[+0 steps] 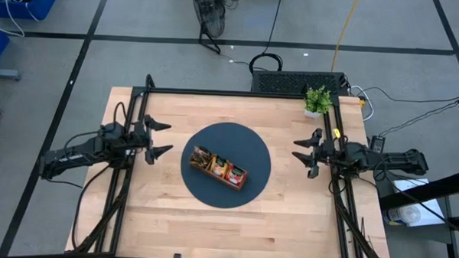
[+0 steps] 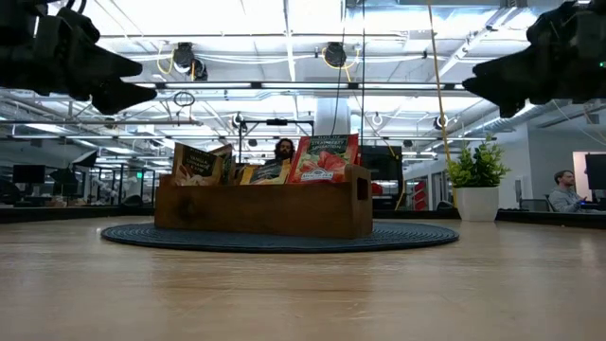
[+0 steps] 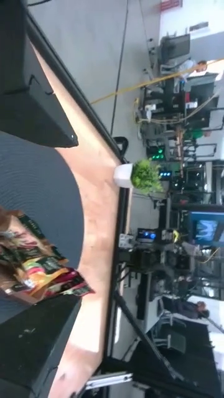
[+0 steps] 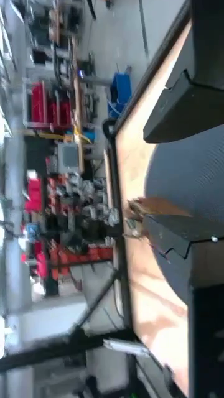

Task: Pick & Place Tea
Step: Return to Home Position

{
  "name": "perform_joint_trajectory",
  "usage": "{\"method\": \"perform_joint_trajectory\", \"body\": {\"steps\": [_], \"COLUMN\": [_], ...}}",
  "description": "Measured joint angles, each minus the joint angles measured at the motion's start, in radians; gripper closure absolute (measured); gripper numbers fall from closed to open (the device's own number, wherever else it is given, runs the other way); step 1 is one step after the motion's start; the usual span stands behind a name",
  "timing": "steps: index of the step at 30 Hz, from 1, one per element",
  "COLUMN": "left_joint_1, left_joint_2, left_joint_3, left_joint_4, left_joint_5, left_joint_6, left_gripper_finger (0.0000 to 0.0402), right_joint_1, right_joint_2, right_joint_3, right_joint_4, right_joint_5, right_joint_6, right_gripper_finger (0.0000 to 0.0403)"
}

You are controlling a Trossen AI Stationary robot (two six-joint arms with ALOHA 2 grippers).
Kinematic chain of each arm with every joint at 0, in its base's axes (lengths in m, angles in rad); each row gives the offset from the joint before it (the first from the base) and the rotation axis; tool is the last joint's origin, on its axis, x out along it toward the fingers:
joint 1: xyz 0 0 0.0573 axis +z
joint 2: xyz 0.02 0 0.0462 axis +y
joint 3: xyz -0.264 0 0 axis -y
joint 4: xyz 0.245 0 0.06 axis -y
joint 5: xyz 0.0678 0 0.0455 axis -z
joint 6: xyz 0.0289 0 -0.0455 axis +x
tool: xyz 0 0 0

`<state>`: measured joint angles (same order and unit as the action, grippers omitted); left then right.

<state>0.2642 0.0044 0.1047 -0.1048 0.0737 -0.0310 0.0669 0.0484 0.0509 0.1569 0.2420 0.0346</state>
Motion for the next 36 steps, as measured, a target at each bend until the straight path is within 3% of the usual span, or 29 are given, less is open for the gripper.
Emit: {"method": "perform_joint_trajectory", "body": {"steps": [3, 36], "left_joint_1": [0.000, 0.000], "left_joint_2": [0.002, 0.003], "left_joint_3": [0.000, 0.000], "left_joint_4": [-0.002, 0.002], "left_joint_5": [-0.014, -0.015], "left_joint_6": [-0.006, 0.008], "left_gripper_finger": [0.0005, 0.0005], "right_joint_1": [0.001, 0.000], "right_joint_2": [-0.007, -0.004], "right_joint_3": [-0.001, -0.005], "right_joint_4": [-0.007, -0.005], "right_joint_5": [-0.037, -0.035], "right_joint_6": [-0.015, -0.028], "right_gripper_finger": [0.0222, 0.0222]}}
